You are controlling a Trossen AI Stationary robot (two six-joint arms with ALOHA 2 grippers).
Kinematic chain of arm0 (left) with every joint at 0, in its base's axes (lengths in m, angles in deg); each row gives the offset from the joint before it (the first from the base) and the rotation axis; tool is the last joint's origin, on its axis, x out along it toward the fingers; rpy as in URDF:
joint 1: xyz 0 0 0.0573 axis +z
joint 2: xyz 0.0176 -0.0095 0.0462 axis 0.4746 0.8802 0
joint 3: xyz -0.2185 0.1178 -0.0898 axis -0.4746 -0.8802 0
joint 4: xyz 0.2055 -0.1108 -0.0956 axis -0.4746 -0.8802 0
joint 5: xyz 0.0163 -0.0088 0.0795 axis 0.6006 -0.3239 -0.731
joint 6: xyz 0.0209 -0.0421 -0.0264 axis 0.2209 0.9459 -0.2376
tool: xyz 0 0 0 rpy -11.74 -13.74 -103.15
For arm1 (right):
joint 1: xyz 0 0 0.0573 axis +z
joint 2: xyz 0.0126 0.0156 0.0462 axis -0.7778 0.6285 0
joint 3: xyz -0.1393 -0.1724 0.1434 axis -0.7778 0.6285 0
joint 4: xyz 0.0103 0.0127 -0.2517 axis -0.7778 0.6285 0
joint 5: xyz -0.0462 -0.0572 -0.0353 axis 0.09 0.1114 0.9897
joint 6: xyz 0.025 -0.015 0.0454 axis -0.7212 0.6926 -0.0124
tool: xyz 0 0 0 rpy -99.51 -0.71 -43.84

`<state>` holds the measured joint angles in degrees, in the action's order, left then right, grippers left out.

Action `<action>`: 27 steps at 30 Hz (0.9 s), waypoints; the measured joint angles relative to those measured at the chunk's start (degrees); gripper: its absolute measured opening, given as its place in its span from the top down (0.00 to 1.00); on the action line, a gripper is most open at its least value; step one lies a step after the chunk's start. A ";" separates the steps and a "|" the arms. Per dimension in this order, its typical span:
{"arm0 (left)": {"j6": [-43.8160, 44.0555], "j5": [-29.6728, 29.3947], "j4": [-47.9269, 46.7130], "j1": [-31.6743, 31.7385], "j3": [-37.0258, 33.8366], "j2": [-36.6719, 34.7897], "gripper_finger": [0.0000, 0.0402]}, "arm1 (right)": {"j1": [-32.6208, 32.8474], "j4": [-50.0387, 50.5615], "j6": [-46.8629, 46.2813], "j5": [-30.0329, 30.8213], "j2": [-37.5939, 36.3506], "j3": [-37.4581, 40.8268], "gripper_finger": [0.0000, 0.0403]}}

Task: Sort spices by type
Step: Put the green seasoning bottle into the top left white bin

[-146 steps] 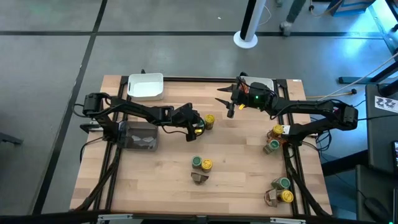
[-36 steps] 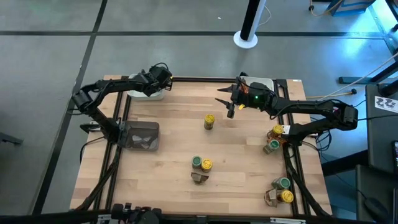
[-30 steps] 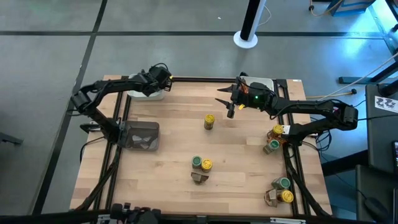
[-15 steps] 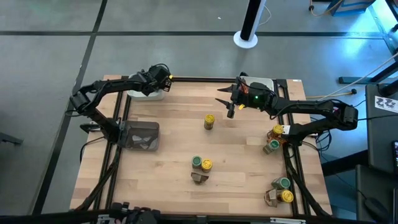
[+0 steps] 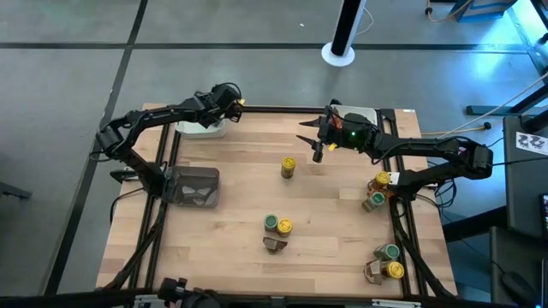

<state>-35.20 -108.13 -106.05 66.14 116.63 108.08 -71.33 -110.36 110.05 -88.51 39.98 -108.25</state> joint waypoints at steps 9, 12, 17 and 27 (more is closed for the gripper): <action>-3.71 1.27 -2.46 -10.27 2.82 -4.51 0.38 | 0.00 0.04 0.01 0.02 0.00 0.00 0.51; -5.42 1.48 -2.49 -14.76 2.82 -6.61 0.38 | 0.00 -0.24 0.01 0.02 0.00 0.00 0.51; -8.20 3.95 -2.49 -21.23 2.82 -7.99 0.38 | 0.02 -0.21 0.01 0.02 0.00 0.00 0.51; -2.16 6.74 0.77 -28.87 2.82 -7.97 0.38 | 0.02 -0.02 0.01 0.02 0.00 0.00 0.51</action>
<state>-37.37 -101.39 -105.28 37.27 119.45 100.11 -71.31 -110.38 110.06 -88.49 39.98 -108.25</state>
